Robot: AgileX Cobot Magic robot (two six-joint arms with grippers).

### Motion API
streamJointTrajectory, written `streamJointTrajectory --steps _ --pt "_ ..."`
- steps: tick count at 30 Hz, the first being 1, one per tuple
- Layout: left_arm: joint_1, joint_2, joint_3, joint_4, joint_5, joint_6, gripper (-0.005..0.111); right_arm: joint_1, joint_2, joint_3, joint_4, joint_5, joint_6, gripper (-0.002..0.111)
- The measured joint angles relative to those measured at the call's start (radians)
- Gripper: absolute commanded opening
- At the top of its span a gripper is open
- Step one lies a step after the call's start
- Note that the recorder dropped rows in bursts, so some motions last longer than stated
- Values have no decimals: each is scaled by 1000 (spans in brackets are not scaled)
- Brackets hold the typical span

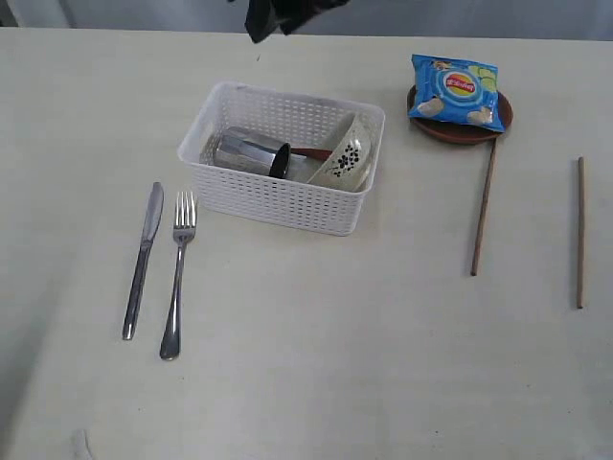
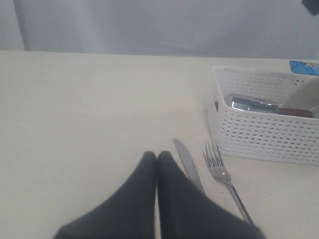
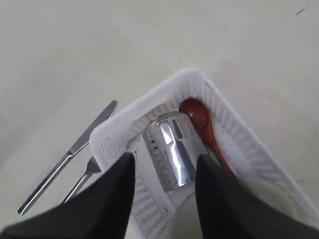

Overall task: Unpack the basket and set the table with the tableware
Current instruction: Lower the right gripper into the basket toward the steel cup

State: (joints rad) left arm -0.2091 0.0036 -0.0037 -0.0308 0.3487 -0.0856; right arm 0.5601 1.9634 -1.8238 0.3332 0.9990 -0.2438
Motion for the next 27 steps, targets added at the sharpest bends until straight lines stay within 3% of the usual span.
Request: streamJointTrajectory --steps 12,27 --pt "0 0 0 0 0 0 0 2 185 0 -9 77 212 38" --pt "0 0 0 0 0 0 0 2 231 0 49 92 376 38"
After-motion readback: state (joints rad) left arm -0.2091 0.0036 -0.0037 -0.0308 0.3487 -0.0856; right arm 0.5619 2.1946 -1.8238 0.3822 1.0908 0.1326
